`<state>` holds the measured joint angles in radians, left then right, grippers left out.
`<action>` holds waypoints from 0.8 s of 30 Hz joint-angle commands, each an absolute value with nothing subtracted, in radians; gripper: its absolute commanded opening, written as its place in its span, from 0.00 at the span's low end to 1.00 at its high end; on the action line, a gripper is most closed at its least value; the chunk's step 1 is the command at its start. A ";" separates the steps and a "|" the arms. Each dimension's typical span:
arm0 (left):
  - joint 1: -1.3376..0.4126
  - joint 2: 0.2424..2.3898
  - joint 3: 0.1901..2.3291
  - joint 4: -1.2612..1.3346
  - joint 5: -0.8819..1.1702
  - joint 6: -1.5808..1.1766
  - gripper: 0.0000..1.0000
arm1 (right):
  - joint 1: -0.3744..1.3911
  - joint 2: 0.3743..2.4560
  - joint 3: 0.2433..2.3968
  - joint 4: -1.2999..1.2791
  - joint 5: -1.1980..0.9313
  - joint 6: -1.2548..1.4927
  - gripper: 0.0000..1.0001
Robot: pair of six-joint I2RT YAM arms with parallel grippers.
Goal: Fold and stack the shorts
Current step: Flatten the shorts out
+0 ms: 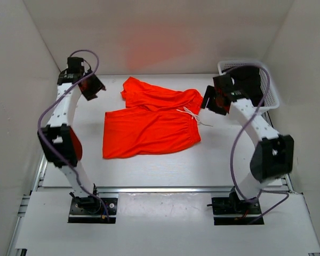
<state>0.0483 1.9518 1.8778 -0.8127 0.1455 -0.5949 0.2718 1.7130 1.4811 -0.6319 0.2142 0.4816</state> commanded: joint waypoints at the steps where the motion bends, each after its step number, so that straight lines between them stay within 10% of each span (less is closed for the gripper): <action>1: 0.049 1.716 1.657 -0.931 -0.058 -0.626 0.64 | 0.293 1.522 1.274 -0.575 0.147 0.547 0.73; 9: 0.058 1.528 0.993 -0.931 -0.008 -0.759 0.70 | 0.236 1.253 0.821 -0.444 -0.218 0.730 0.70; 24: 0.058 1.628 0.884 -0.801 -0.012 -0.784 0.82 | 0.215 1.462 0.722 -0.149 -0.351 0.900 0.66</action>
<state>0.0589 1.6081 0.8757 -0.8742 0.0105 -0.7715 0.2180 1.4105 0.7040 -0.2356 -0.3115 0.8684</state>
